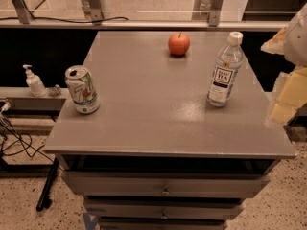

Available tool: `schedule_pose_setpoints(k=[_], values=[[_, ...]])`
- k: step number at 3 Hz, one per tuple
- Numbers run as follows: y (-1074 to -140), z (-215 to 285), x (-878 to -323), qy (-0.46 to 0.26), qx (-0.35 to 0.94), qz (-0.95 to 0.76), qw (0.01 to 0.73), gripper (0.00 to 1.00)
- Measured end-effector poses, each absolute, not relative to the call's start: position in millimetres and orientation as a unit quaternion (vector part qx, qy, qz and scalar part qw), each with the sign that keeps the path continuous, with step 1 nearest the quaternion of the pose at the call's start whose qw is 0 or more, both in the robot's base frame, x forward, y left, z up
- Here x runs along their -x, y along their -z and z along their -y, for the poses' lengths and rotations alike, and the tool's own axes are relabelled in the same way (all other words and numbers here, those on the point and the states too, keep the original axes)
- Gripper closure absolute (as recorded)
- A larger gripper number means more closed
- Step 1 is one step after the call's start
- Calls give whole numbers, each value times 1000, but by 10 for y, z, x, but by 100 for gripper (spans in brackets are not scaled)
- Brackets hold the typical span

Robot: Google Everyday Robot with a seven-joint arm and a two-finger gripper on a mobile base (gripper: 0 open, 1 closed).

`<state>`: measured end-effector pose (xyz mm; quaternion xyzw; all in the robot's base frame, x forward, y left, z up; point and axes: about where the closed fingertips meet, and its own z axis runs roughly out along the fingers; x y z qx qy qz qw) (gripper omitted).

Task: Knock blue plastic bottle over

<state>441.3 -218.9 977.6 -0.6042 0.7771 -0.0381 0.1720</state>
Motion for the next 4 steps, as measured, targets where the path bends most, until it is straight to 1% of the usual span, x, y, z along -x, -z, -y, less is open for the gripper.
schedule_pose_setpoints(k=[1,2,3,4], values=[[-9754,2228,-4473,41,601,-778,181,0],[-9647,2338,-4671,53,595,-779,191,0],[-9508,2348,-4895,39,581,-784,217,0],[-9363,2146,-5056,4,566,-785,253,0]])
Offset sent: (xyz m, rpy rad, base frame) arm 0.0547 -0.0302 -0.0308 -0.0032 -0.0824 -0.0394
